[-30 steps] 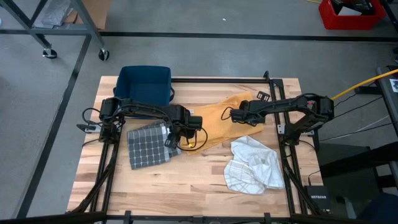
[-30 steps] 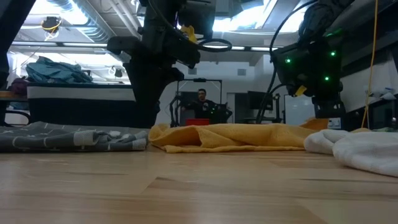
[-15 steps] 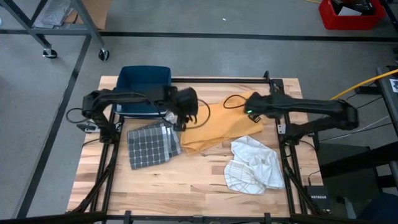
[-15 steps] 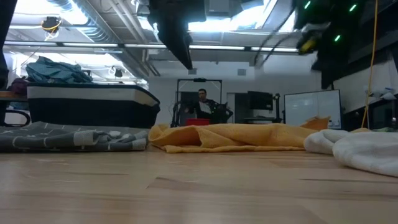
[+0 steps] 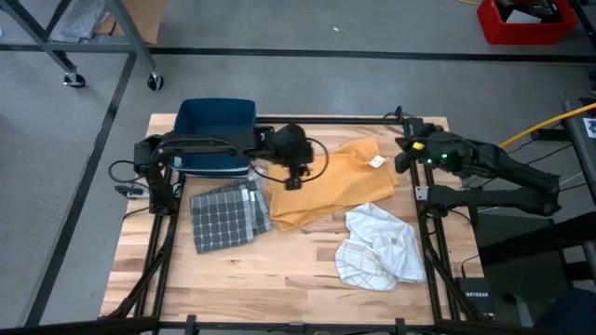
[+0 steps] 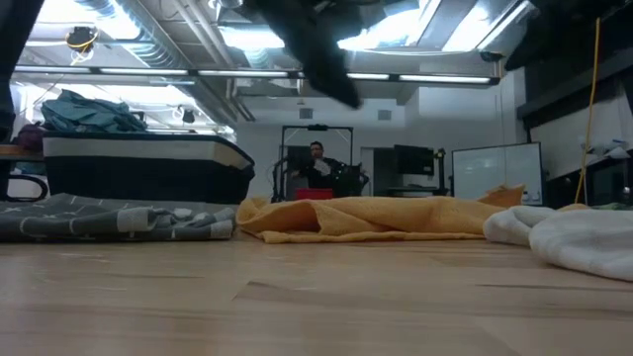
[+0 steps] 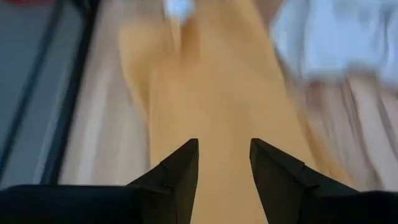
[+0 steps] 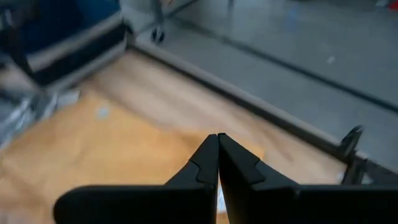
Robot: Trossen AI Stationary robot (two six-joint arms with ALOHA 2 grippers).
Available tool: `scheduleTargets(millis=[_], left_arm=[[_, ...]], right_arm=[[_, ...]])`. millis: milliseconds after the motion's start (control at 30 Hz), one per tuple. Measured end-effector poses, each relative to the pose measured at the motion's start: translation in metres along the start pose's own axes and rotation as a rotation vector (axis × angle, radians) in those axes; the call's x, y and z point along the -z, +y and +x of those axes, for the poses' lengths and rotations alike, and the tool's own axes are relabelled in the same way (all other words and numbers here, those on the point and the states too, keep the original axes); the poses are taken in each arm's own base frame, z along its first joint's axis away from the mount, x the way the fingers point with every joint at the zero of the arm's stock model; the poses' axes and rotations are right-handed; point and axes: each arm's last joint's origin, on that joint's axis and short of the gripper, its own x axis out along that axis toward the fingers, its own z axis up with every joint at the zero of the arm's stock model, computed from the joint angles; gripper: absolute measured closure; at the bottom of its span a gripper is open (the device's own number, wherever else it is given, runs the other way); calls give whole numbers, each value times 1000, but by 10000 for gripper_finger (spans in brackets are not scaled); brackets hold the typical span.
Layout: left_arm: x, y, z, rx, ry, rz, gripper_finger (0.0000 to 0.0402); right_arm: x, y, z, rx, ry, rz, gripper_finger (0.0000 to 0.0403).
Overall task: Fold towel
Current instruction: Fold the yellow towel
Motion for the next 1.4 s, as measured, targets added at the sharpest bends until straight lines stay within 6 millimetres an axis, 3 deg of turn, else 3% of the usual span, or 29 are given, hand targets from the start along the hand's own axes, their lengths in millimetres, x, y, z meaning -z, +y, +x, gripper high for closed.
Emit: scheduleTargets(millis=[267, 533, 733, 1000, 1233, 1400], left_arm=[[-27, 7, 66, -96, -431, -21, 266], [-12, 12, 122, -142, -547, -52, 266], [-2, 8, 140, -115, -528, -151, 266], [-5, 19, 138, -164, -593, -77, 266], [1, 22, 165, -129, -570, -23, 266], [-12, 26, 184, -137, -606, -27, 266]], right_arm=[[-2, -1, -1, 33, -35, 12, 391], [0, 7, 12, 52, 42, -40, 391], [3, 14, 26, 90, 129, -98, 391], [4, 24, 43, 112, 187, -161, 391], [-3, 36, 56, 83, 146, -159, 391], [-5, 39, 59, 57, 132, -143, 391]])
